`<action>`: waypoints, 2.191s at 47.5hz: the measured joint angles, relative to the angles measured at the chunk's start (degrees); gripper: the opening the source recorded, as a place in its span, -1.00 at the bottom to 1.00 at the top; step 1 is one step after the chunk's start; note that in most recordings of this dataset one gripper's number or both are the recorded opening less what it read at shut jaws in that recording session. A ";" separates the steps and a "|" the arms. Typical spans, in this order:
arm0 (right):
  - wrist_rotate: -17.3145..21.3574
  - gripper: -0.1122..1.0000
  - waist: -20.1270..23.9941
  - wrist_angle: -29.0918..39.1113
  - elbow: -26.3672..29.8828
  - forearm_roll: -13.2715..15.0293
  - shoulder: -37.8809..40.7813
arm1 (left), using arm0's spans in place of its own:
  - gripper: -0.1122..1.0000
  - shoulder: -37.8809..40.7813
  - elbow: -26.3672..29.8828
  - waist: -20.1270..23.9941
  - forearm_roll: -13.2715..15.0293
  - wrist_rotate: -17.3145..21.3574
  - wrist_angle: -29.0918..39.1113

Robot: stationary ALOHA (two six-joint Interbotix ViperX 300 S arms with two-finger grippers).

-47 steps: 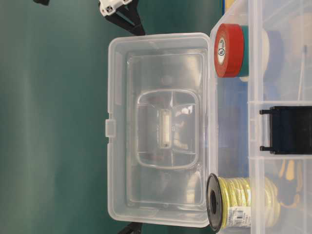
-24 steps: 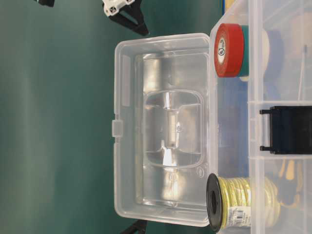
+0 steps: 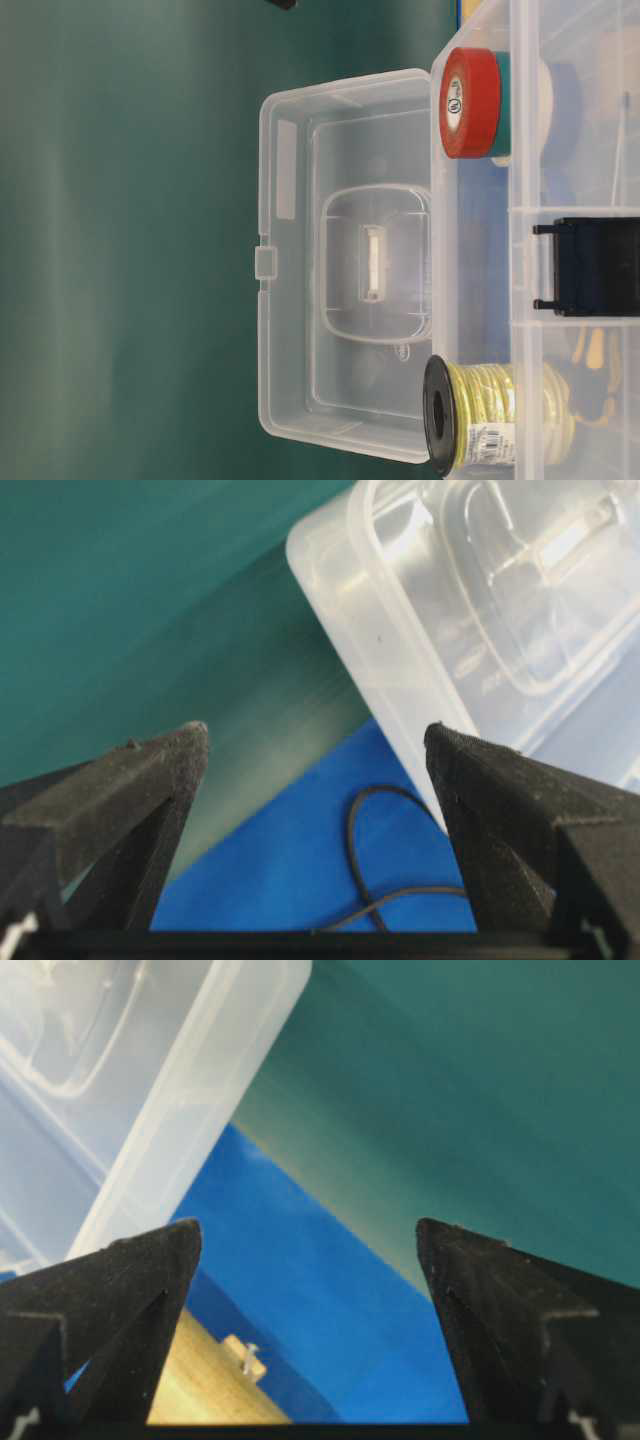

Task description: Open the tool box with both arms.

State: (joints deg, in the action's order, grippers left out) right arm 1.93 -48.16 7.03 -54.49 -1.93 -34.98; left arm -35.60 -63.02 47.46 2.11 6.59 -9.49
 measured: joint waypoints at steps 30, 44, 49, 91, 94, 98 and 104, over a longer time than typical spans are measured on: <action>0.26 0.75 28.12 4.13 -2.11 -0.35 -3.87 | 0.76 -11.34 -4.57 -25.22 0.18 -1.85 4.66; 0.35 0.75 38.50 4.75 -2.99 -0.44 -3.96 | 0.76 -15.03 -6.33 -35.60 0.18 -1.85 9.32; 0.35 0.75 38.94 4.75 -3.69 -0.44 -4.39 | 0.76 -15.21 -6.42 -37.35 0.18 -1.76 10.55; 0.53 0.74 39.99 -6.42 -23.38 -3.52 -23.20 | 0.76 -32.26 -19.16 -41.75 0.26 -3.96 8.70; 0.53 0.74 39.99 -7.03 -23.64 -3.52 -22.85 | 0.76 -32.34 -19.25 -41.92 0.26 -3.96 8.53; 0.53 0.74 39.99 -8.09 -24.08 -3.60 -22.50 | 0.76 -32.34 -19.34 -42.01 0.26 -3.96 8.44; 0.53 0.74 39.99 -8.96 -24.52 -3.78 -22.15 | 0.76 -32.34 -19.25 -42.10 0.26 -3.96 8.35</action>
State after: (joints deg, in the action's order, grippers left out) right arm 2.46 -8.17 -1.93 -79.01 -5.71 -57.13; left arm -67.94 -82.27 5.36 2.37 2.64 -1.14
